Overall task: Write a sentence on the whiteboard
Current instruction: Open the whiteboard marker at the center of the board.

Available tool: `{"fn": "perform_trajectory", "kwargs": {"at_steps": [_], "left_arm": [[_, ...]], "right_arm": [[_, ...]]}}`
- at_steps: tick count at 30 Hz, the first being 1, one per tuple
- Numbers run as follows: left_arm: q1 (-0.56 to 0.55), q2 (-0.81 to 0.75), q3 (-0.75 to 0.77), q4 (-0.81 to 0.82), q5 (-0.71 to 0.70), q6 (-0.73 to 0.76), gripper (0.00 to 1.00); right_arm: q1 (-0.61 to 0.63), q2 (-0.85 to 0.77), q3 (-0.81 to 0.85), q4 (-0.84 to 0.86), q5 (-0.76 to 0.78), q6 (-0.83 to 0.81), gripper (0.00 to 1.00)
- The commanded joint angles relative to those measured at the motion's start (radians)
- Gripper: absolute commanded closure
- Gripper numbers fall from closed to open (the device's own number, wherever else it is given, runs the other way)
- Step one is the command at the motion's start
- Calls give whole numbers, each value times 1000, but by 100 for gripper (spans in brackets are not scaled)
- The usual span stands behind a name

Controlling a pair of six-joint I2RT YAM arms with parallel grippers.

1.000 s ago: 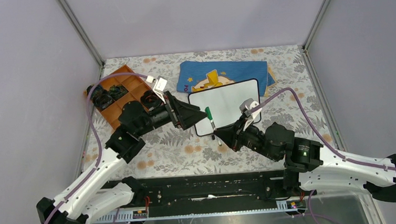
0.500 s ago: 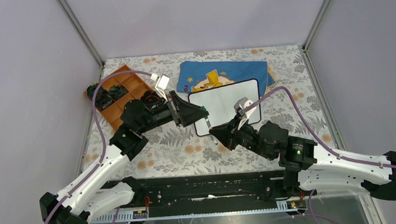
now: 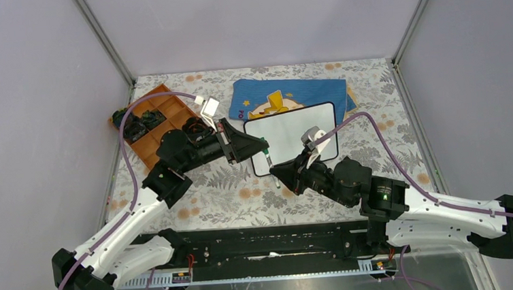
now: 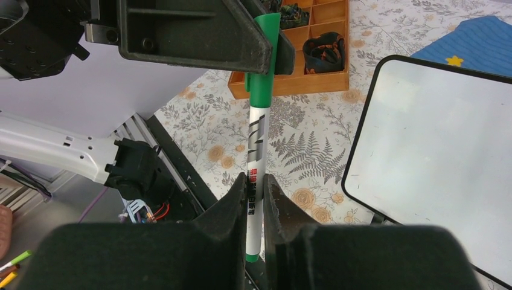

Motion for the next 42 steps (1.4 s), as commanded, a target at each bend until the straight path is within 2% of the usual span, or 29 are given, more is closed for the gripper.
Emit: {"fn": "perform_trajectory", "kwargs": {"at_steps": [1, 2, 5, 6, 8, 10, 11, 13, 15, 21, 28, 34, 42], "left_arm": [[-9, -13, -14, 71, 33, -18, 95], [-9, -15, -15, 72, 33, -19, 99], [-10, -29, -23, 76, 22, -20, 100], [-10, -33, -25, 77, 17, -21, 100], [-9, -45, -28, 77, 6, -20, 100], [-10, -56, -30, 76, -6, -20, 100], [-9, -61, -29, 73, -12, -19, 100], [-10, -72, -27, 68, -25, -18, 100], [-10, -83, -24, 62, -37, -14, 100], [-9, -115, -14, 84, -28, -24, 100], [-10, -175, -16, 129, 0, -31, 100], [-10, -193, -7, 167, 54, -48, 100], [-10, -231, -12, 187, 53, -51, 100]], "right_arm": [[3, -2, 47, 66, 19, -5, 100], [3, -2, 47, 66, 18, -1, 100], [3, -9, 43, 67, 5, 10, 100], [3, -15, 38, 72, 0, 14, 94], [3, -24, 30, 80, -1, 28, 74], [3, -33, 25, 83, -8, 43, 49], [3, -37, 24, 82, -12, 52, 40], [3, -41, 25, 76, -31, 71, 29], [3, -46, 25, 74, -51, 92, 23], [3, -79, 9, 140, -115, 156, 18], [3, -89, 12, 236, -187, 195, 16], [3, -45, 32, 294, -259, 208, 18], [3, 79, 95, 365, -321, 241, 25]]}}
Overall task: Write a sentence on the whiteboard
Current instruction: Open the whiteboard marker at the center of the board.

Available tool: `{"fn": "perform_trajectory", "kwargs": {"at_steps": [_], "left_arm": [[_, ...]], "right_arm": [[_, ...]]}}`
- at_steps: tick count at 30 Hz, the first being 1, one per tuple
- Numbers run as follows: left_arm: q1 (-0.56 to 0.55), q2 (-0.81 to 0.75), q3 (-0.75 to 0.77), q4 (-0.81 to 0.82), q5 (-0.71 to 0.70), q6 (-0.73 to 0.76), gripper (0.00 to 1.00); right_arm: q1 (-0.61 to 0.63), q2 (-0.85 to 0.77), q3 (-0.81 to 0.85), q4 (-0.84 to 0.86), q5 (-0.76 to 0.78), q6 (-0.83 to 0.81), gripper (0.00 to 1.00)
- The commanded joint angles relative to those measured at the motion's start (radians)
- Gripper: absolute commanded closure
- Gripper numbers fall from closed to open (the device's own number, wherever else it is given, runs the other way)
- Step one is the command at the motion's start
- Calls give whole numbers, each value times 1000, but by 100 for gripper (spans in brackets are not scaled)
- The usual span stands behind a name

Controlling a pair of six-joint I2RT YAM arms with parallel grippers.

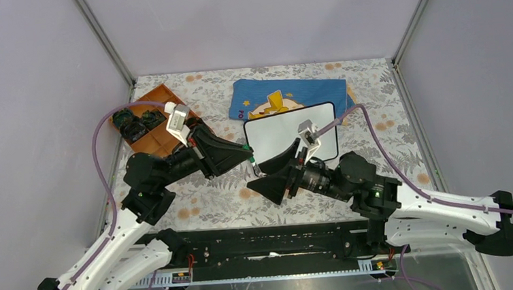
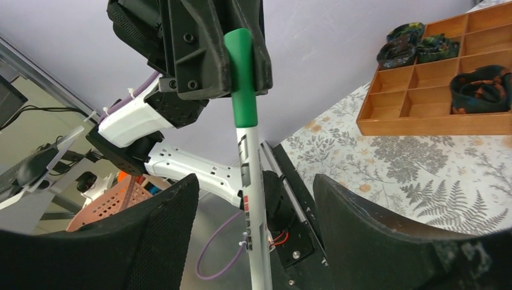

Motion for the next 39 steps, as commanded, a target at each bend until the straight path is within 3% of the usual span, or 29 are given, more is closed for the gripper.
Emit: {"fn": "perform_trajectory", "kwargs": {"at_steps": [1, 6, 15, 22, 27, 35, 39], "left_arm": [[-6, -35, 11, 77, 20, -7, 100], [-6, -62, 14, 53, 13, 7, 100], [-6, -73, 14, 56, 24, 5, 100], [-6, -66, 26, 68, 40, -11, 100], [-6, -43, 34, 82, 86, -37, 80], [-6, -35, 26, 83, 84, -46, 65], [-6, -28, 28, 83, 85, -45, 68]], "right_arm": [[5, 41, 67, 123, -53, 30, 28], [3, 56, 56, 178, -85, 49, 40], [2, 59, 42, 223, -116, 78, 49], [2, 71, 47, 218, -131, 62, 70], [1, 66, 46, 207, -119, 22, 79], [1, 72, 51, 194, -120, 0, 91], [1, 71, 50, 187, -117, -7, 95]]}}
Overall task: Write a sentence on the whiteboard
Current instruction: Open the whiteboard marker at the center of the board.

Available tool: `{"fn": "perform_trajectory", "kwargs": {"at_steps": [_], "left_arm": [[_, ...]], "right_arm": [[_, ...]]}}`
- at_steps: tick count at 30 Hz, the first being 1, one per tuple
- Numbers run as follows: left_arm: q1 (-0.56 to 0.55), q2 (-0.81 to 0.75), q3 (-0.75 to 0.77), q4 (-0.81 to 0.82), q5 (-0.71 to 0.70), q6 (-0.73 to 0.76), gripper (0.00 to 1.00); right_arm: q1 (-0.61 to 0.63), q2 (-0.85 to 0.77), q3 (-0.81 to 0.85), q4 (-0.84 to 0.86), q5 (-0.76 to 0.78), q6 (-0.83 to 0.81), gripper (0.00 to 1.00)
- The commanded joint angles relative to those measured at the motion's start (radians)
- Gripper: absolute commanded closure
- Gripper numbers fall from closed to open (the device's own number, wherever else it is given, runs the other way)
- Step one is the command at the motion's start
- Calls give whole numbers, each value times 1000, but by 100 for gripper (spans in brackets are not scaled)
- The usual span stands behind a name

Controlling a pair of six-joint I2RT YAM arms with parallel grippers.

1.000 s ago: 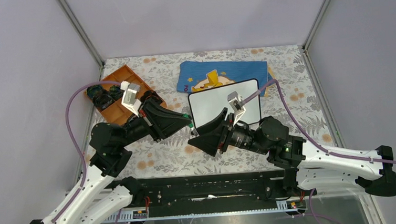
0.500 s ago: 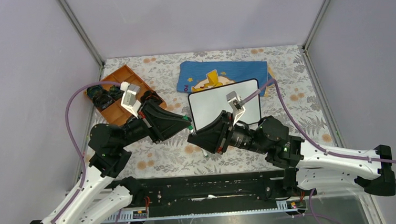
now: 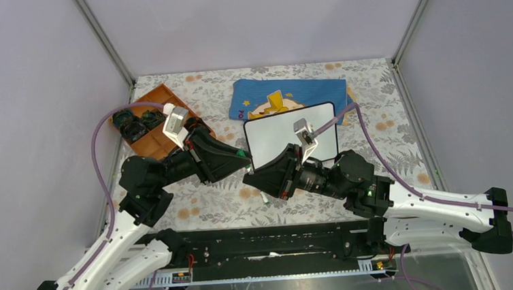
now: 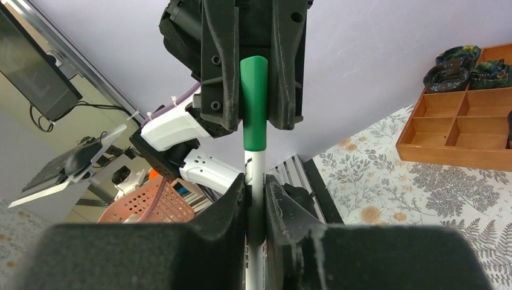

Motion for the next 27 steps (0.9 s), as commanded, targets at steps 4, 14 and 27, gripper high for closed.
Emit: {"fn": "perform_trajectory", "kwargs": {"at_steps": [4, 14, 27], "left_arm": [[-6, -2, 20, 59, 18, -6, 83], [-6, -35, 10, 22, -23, 28, 100], [-6, -56, 11, -6, -84, 31, 100]], "right_arm": [[1, -7, 33, 17, -3, -31, 96], [1, -17, 34, 41, 28, 37, 58], [1, 0, 30, 68, 0, 43, 100]]}}
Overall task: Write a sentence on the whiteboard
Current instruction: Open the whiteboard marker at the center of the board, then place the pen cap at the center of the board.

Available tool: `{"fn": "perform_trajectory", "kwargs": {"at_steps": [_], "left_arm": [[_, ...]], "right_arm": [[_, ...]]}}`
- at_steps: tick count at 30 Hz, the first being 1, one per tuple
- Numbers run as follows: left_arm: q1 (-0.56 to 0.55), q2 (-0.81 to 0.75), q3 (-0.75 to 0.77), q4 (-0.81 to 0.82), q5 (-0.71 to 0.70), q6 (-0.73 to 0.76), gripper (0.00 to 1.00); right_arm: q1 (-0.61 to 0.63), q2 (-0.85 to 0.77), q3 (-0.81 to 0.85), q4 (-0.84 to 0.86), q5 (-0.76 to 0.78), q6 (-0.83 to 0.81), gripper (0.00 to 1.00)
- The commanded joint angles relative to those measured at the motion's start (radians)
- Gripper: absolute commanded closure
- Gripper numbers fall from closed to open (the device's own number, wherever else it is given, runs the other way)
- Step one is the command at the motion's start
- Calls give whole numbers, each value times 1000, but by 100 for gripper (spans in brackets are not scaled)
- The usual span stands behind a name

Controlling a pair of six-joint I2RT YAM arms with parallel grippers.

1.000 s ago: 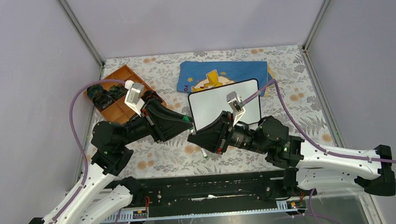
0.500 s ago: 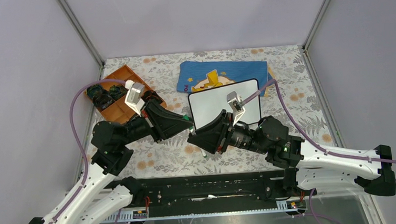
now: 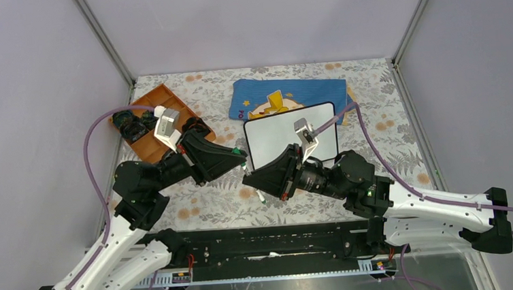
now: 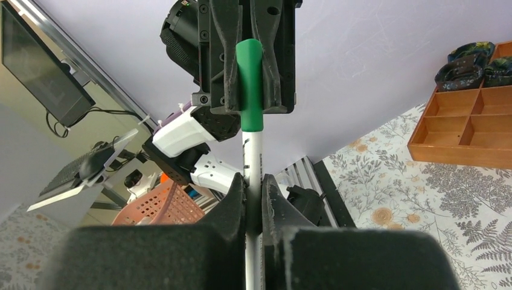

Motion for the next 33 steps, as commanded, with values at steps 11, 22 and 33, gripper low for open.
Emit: {"fn": "perform_trajectory", "kwargs": {"at_steps": [11, 22, 33], "left_arm": [[-6, -59, 58, -54, -304, 34, 100], [-7, -39, 81, -47, -311, 44, 100], [-6, -75, 129, -367, -523, 217, 100]], "right_arm": [[0, -62, -62, 7, 65, -8, 100], [0, -94, -98, -6, 75, -3, 100], [1, -196, -53, -275, 258, -94, 100]]}}
